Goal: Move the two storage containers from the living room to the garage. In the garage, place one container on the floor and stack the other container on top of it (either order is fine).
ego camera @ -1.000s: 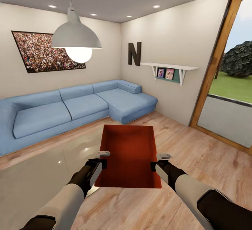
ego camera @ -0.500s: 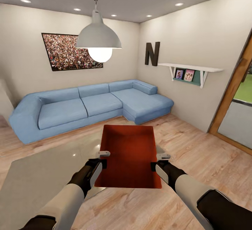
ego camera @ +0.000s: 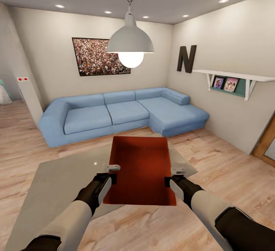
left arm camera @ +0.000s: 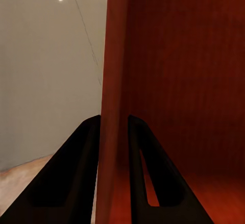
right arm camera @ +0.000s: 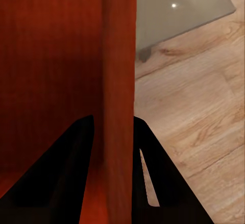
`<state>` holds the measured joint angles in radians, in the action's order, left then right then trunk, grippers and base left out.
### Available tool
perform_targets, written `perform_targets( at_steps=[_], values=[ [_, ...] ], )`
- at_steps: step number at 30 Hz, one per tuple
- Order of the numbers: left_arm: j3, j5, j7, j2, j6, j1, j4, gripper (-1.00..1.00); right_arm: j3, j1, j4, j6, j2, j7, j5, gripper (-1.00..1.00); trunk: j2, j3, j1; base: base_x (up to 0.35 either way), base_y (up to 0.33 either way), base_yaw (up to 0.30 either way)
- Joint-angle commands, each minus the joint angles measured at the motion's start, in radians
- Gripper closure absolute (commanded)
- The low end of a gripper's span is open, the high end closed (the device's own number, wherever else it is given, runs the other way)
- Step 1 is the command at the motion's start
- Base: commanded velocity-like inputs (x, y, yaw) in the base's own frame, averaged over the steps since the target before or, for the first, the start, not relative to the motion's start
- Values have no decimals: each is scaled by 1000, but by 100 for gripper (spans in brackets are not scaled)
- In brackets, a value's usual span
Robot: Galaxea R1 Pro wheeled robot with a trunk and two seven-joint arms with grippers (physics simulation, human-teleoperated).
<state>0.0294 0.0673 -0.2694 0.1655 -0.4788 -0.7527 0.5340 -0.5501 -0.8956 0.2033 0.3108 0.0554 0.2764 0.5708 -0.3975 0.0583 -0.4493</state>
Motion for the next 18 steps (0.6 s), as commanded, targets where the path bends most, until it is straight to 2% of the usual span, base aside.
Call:
perform_targets(
  at_steps=[1,18],
  values=[
    [9,14,-11,-1,-8,0,-29,100,4,-2,4,-62,-5,4,-17,100,-3,2,-1,0,0,300],
    [9,14,-10,-1,-7,-1,-29,100,4,-2,4,-62,-5,4,-17,100,-3,2,-1,0,0,300]
  ],
)
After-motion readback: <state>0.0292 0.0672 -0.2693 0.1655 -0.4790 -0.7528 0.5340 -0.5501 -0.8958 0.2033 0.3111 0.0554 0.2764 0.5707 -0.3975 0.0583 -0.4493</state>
